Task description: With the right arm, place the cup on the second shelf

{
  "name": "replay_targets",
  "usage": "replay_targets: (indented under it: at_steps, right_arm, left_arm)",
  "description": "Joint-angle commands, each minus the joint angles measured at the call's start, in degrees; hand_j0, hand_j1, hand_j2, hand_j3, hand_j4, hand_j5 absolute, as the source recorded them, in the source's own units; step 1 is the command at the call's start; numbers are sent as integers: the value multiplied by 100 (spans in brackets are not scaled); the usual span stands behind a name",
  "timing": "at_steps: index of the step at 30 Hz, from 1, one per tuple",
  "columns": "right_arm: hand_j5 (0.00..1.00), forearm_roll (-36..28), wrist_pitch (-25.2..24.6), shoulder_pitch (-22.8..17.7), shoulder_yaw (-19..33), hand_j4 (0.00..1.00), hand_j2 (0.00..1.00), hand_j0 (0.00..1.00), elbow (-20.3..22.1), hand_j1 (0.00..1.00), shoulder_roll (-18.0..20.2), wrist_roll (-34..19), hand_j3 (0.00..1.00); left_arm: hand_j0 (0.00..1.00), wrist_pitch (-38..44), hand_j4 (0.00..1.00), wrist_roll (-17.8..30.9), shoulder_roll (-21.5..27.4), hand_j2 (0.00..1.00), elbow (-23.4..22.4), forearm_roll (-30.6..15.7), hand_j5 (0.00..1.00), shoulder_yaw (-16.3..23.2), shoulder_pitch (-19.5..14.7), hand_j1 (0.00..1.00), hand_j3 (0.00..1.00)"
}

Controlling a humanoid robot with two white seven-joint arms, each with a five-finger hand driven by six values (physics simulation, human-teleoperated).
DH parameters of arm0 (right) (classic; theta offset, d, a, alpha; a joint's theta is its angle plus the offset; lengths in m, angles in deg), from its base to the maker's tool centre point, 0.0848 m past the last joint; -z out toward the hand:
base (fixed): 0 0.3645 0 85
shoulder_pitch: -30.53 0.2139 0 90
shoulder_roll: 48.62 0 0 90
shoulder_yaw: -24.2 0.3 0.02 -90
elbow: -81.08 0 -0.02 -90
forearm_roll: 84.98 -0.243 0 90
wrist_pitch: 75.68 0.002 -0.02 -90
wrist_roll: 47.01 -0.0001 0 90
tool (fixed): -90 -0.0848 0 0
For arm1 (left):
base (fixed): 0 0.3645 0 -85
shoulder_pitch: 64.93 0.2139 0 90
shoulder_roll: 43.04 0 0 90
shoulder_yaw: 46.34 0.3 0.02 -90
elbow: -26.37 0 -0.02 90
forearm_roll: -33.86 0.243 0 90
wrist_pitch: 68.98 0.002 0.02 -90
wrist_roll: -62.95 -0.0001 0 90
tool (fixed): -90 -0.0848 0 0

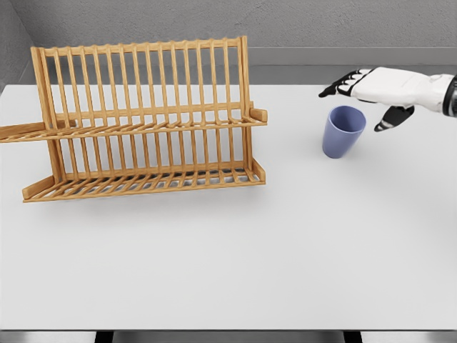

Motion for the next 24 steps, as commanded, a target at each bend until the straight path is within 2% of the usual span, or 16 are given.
replay_targets:
  at_steps: [1,13,24]
  right_arm:
    - [100,-21,-15,0,-29,100,100,100,-129,100,-55,2,100]
    - [100,-3,12,176,-407,100,100,100,-990,100,-380,2,100]
    - [100,-3,3,334,-626,100,100,100,-1228,100,-608,2,100]
  left_arm:
    - [100,0,100,2,0,100,0,-2,100,1,0,100,100]
    - [100,0,100,2,0,100,0,-2,100,1,0,100,100]
    - [100,0,100,2,0,100,0,-2,100,1,0,100,100]
